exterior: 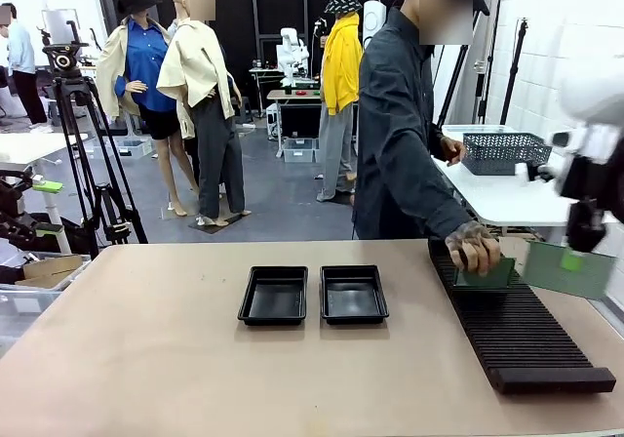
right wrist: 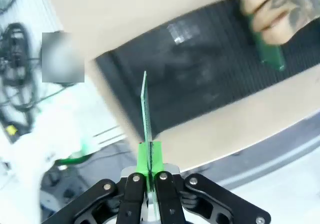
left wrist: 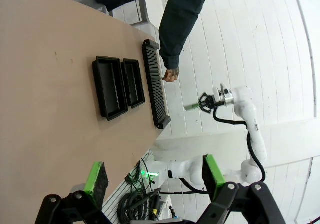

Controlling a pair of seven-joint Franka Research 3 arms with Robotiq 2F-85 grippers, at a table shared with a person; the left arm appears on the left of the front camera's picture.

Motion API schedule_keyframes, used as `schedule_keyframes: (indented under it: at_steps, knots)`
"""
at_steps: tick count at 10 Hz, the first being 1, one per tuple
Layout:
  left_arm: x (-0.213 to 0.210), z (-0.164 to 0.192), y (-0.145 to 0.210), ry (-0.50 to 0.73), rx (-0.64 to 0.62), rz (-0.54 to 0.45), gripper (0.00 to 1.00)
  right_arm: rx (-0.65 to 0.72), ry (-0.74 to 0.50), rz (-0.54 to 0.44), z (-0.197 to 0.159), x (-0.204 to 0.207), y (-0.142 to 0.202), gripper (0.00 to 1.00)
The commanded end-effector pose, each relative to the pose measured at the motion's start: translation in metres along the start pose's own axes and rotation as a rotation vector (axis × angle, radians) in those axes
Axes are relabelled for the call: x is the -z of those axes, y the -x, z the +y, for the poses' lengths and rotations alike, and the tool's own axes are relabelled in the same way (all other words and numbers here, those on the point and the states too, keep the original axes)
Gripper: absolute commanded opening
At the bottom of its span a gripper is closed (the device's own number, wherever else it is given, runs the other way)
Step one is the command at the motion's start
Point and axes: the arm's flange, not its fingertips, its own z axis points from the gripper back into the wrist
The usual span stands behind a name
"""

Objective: Inspect and transfer BCBs to ESD trays.
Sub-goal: Pick up the Blank PCB from the PCB Rack and place it in the left ESD tray.

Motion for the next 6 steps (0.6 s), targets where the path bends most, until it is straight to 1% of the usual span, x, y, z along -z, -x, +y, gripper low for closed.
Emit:
schedule_keyframes:
  at_steps: [1, 3, 4, 5, 6]
  knots:
    - [-0.001, -0.003, -0.001, -0.008, -0.006, -0.005, 1.0, 0.055, -0.055, 0.034, 0.016, -0.018, 0.01, 0.0]
    - [-0.001, -0.003, -0.001, -0.008, -0.006, -0.005, 1.0, -0.043, -0.121, 0.029, 0.019, -0.024, 0.013, 0.0]
    - [-0.001, -0.003, -0.001, -0.008, -0.006, -0.005, 1.0, -0.079, -0.139, 0.045, 0.02, -0.027, 0.012, 0.0]
    - [-0.001, -0.003, -0.001, -0.008, -0.006, -0.005, 1.0, 0.014, -0.094, 0.02, 0.032, -0.023, 0.022, 0.0]
    - [-0.001, -0.003, -0.001, -0.008, -0.006, -0.005, 1.0, 0.014, -0.094, 0.02, 0.032, -0.023, 0.022, 0.0]
